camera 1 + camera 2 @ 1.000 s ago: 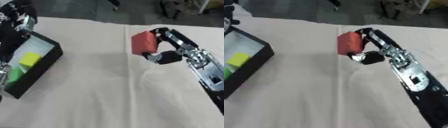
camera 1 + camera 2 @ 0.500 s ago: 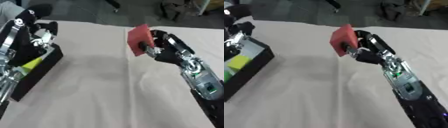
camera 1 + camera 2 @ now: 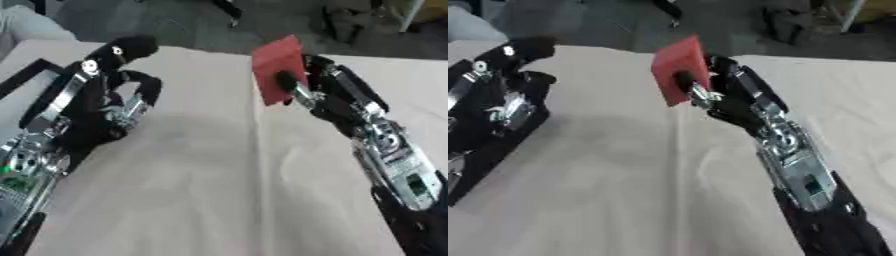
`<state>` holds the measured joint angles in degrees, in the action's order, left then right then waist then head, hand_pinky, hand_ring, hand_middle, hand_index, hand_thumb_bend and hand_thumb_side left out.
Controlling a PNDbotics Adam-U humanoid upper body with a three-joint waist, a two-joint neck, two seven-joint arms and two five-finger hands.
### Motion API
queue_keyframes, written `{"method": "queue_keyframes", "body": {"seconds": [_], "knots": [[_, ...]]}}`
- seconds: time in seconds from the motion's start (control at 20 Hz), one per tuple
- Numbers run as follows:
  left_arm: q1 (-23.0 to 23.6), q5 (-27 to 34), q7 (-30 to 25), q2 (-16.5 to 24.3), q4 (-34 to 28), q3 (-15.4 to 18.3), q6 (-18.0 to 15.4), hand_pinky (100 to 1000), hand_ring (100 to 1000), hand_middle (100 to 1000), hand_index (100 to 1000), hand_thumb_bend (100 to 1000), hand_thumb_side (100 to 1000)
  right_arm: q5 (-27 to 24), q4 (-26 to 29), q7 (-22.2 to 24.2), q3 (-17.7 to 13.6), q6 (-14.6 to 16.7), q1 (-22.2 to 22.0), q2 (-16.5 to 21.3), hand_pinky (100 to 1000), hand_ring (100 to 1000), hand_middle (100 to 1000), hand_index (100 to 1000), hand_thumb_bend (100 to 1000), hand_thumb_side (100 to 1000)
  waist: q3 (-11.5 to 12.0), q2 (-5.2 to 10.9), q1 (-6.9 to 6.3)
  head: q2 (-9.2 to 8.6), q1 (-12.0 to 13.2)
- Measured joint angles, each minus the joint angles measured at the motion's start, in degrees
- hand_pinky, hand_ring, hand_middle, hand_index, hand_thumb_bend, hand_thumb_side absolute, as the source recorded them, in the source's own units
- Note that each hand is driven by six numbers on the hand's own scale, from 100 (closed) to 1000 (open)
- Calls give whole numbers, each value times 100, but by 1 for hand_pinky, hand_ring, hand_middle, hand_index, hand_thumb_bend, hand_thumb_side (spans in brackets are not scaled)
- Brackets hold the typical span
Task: Pick up the objects with one hand, pass them to the other hand, and then place them into the box on the other side of the table.
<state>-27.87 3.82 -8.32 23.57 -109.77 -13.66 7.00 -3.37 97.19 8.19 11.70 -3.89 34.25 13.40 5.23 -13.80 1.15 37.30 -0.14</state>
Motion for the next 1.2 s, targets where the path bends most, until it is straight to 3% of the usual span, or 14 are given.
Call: {"method": "queue_keyframes", "body": {"seconds": [0.3,0.65,0.95,1.2], "knots": [[-37,181,-229,-133,150,-20,255,778,938,869,833,232,509,-183,12,-6,66,299,-34,-11,632,428,273,469,100,492,32,1,2,-11,2],[-63,334,-26,-164,114,-163,505,783,940,865,822,296,417,32,31,-125,334,887,-43,9,647,422,268,460,100,258,104,0,2,-22,16],[-88,166,-308,-187,78,-277,502,790,941,863,829,310,374,491,-109,-229,602,1457,-38,5,645,418,265,458,100,257,127,0,2,-20,-55],[-91,-65,-473,-188,61,-321,477,793,943,865,841,333,359,660,-281,-343,754,1677,2,-11,616,419,265,458,100,273,133,0,2,25,-157]]}}
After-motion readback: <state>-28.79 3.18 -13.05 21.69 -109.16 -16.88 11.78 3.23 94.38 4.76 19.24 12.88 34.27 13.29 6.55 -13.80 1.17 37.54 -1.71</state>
